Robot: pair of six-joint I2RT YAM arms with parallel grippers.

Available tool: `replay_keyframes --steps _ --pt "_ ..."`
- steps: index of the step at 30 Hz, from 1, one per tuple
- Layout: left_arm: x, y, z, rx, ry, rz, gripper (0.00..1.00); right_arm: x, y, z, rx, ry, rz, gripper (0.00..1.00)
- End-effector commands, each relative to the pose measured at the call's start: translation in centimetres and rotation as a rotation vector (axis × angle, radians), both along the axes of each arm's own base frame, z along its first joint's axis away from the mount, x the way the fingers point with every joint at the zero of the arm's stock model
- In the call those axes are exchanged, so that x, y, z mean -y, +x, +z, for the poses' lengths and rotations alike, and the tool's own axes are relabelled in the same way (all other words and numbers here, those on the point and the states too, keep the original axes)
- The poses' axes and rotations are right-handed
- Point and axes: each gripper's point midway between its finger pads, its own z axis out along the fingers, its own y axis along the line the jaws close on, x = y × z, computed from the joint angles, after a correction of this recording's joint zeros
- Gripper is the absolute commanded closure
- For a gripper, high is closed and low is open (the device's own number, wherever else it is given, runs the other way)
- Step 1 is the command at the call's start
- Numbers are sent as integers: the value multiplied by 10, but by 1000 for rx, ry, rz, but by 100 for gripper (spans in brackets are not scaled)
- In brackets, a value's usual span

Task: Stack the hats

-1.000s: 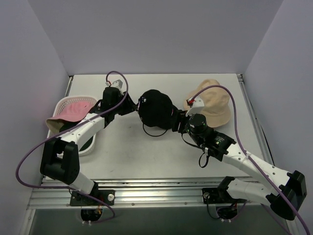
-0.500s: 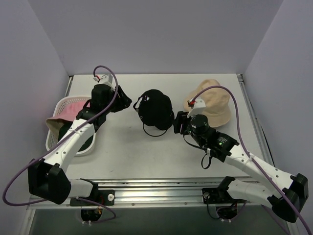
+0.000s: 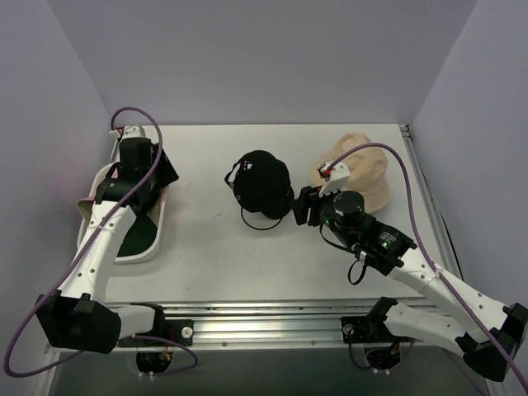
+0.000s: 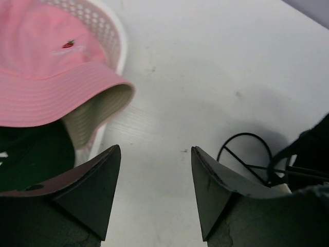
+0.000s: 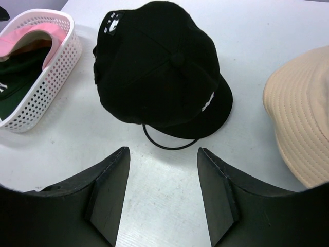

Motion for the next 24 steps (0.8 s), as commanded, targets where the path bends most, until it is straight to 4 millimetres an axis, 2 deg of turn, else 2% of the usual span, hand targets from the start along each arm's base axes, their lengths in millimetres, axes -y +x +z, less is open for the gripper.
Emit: replay_keyframes --steps 1,2,3,5,6,12,14,16,17,19,20,21,23,24 --pt "-34 -27 -1 -64 80 109 34 -2 -8 22 83 67 47 49" --pt "-40 -31 -2 -63 93 129 34 -1 -8 23 85 70 45 49" --pt "-43 -37 6 -31 98 140 34 -1 -9 24 84 71 45 49" --pt "-54 -47 2 -27 139 174 34 -3 -10 22 80 71 55 49" --pt "-59 -52 9 7 142 193 34 -3 -10 23 81 75 57 49" --pt "-71 -64 -17 -37 82 231 36 -5 -13 23 79 84 77 49" --pt "-87 -71 -28 -43 21 313 43 -5 -14 21 79 82 80 49" --pt "-83 -68 -28 4 -55 302 45 -4 -15 21 79 82 76 49" --pt "-91 -69 -29 20 -104 352 46 -4 -15 21 80 83 77 49" --pt "-92 -70 -37 36 -196 364 54 -3 -16 21 79 82 79 49" --pt "-105 -72 -39 41 -220 412 56 -3 -16 21 80 83 79 49" --pt "-108 -72 -42 42 -237 421 60 -3 -17 23 82 88 80 49" --pt "-114 -71 -45 35 -263 436 60 -3 -17 24 84 88 80 49" --pt "-124 -74 -47 32 -266 468 60 -2 -17 24 84 88 82 49"
